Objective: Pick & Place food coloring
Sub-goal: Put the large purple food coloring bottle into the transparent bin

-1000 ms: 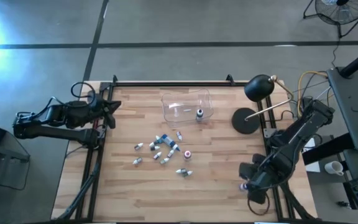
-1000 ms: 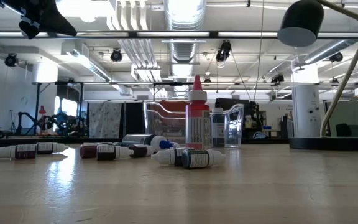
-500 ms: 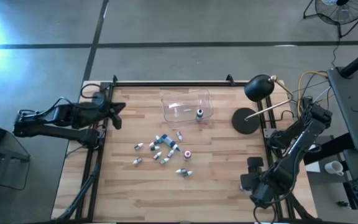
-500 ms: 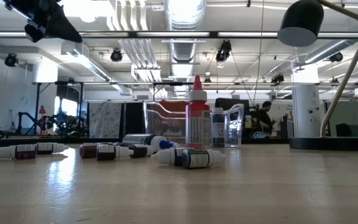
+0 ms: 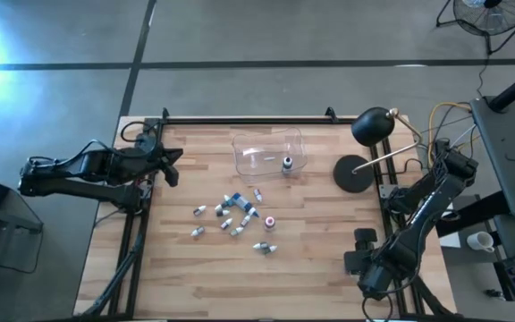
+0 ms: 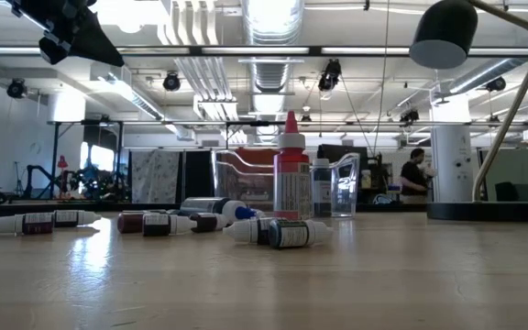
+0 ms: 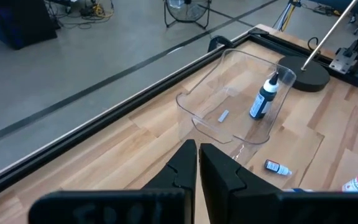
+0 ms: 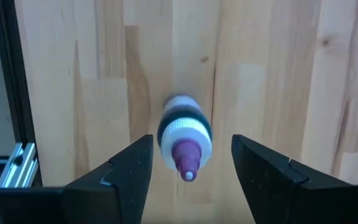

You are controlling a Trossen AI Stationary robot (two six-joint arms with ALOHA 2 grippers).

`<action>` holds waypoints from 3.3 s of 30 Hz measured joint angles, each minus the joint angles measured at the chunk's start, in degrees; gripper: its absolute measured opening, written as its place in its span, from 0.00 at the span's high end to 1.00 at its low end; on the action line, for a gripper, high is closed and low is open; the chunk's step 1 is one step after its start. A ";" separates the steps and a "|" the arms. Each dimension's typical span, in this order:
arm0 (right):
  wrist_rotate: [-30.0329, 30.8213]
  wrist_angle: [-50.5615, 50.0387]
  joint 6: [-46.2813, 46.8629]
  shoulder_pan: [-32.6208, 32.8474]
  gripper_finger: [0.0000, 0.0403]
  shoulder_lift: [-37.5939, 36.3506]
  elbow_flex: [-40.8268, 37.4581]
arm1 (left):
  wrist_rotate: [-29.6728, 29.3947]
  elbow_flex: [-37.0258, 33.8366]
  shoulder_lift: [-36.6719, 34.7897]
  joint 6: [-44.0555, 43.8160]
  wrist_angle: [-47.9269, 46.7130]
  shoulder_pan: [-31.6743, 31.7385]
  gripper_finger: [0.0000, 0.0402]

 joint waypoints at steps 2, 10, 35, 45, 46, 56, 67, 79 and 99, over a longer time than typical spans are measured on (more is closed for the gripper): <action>-1.07 0.10 -0.26 0.00 0.47 0.00 -0.44 | 0.00 0.00 0.00 -0.02 0.00 0.00 1.00; -1.54 0.31 -0.20 -0.02 0.50 0.00 -0.50 | 0.00 0.00 0.00 -0.02 0.02 0.00 1.00; -1.54 3.22 -0.61 -0.17 0.67 0.13 -0.88 | -0.04 0.00 0.00 0.00 0.00 0.00 1.00; -1.44 3.52 2.53 -0.24 0.67 2.07 -1.37 | 0.11 0.00 0.00 -0.01 0.02 0.00 1.00; -1.59 3.33 3.11 -0.47 0.67 2.00 -1.40 | 0.12 0.00 0.00 -0.01 0.01 0.00 1.00; -1.32 -2.18 6.03 -5.11 0.73 1.41 -0.35 | 0.24 0.00 -0.02 0.00 0.09 -0.02 1.00; 19.68 -8.63 -5.01 -27.64 0.73 -4.70 9.17 | 0.33 0.00 0.02 -0.37 2.30 -0.02 1.00; 20.87 -1.41 -29.53 -54.36 0.71 10.54 32.13 | 2.08 0.00 0.40 -0.44 2.23 -0.02 1.00; 16.12 -10.50 -22.21 -58.92 0.72 35.46 55.73 | 2.13 0.00 0.42 0.52 2.12 -0.02 1.00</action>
